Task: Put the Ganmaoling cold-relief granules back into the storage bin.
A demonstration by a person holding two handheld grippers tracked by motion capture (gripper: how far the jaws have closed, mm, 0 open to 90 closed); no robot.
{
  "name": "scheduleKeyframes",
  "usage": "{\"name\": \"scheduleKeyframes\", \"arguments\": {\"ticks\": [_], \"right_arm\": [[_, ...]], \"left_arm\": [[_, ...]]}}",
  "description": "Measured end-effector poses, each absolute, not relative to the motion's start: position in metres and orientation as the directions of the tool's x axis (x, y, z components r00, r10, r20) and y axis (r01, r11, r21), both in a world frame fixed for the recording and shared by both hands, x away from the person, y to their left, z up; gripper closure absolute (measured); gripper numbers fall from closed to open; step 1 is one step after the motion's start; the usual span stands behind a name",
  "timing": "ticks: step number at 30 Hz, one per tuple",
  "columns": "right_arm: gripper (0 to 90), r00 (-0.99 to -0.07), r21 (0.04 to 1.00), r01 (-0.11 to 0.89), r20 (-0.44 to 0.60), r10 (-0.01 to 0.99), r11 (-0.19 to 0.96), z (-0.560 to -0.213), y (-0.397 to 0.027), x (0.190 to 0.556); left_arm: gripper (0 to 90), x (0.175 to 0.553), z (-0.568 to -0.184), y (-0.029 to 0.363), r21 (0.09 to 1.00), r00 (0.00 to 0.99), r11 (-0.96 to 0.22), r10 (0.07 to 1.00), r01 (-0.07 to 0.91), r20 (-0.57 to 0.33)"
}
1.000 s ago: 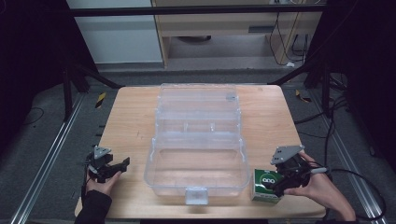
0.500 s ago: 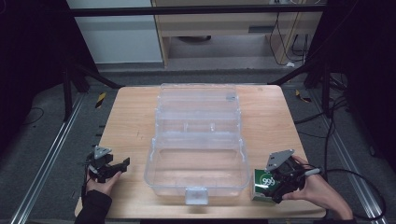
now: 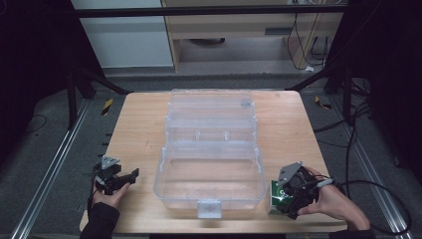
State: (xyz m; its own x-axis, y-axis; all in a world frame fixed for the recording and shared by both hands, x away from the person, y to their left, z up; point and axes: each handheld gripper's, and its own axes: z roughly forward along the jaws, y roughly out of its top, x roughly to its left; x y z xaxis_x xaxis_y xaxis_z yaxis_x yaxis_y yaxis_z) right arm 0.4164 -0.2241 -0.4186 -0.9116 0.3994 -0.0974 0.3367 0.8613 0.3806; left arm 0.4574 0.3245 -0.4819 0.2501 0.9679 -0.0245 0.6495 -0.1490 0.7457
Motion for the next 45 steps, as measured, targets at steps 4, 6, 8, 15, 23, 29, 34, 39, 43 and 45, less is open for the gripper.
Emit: {"name": "scheduleKeyframes", "arguments": {"ticks": [4,6,8,15,23,29,34,39,43,45], "right_arm": [[2.8,-0.916,0.363,0.336,-0.087,0.391,0.869,-0.427,-0.224,0.419],[2.9,-0.918,0.358,0.331,-0.093,0.386,0.873,-0.431,-0.224,0.42],[3.3,-0.92,0.36,0.327,-0.09,0.381,0.874,-0.433,-0.224,0.42],[4.7,-0.927,0.328,0.331,-0.061,0.37,0.885,-0.446,-0.225,0.425],[8.8,-0.935,0.323,0.317,-0.052,0.351,0.892,-0.452,-0.227,0.427],[14.6,-0.931,0.326,0.334,-0.034,0.364,0.885,-0.449,-0.23,0.428],[15.7,-0.927,0.32,0.343,-0.037,0.374,0.883,-0.447,-0.229,0.427],[16.0,-0.926,0.344,0.337,-0.047,0.374,0.877,-0.439,-0.232,0.426],[16.0,-0.922,0.378,0.332,-0.063,0.382,0.864,-0.425,-0.235,0.422],[16.0,-0.923,0.381,0.326,-0.067,0.378,0.865,-0.422,-0.235,0.421]], "left_arm": [[26.9,0.458,-0.482,0.325,0.744,0.25,-0.149,0.968,0.651,-0.024],[27.0,0.458,-0.482,0.325,0.743,0.251,-0.152,0.968,0.652,-0.023],[27.0,0.458,-0.482,0.325,0.743,0.25,-0.152,0.968,0.651,-0.022],[27.0,0.458,-0.483,0.324,0.743,0.251,-0.154,0.968,0.652,-0.019],[27.0,0.458,-0.483,0.324,0.742,0.25,-0.155,0.968,0.652,-0.018],[27.1,0.458,-0.483,0.324,0.742,0.251,-0.155,0.968,0.652,-0.018],[27.2,0.458,-0.483,0.324,0.742,0.25,-0.155,0.968,0.653,-0.018],[27.2,0.458,-0.483,0.324,0.741,0.251,-0.157,0.968,0.653,-0.017],[27.2,0.458,-0.483,0.324,0.74,0.251,-0.159,0.968,0.653,-0.014],[27.2,0.458,-0.483,0.324,0.741,0.251,-0.159,0.968,0.653,-0.013]]}}
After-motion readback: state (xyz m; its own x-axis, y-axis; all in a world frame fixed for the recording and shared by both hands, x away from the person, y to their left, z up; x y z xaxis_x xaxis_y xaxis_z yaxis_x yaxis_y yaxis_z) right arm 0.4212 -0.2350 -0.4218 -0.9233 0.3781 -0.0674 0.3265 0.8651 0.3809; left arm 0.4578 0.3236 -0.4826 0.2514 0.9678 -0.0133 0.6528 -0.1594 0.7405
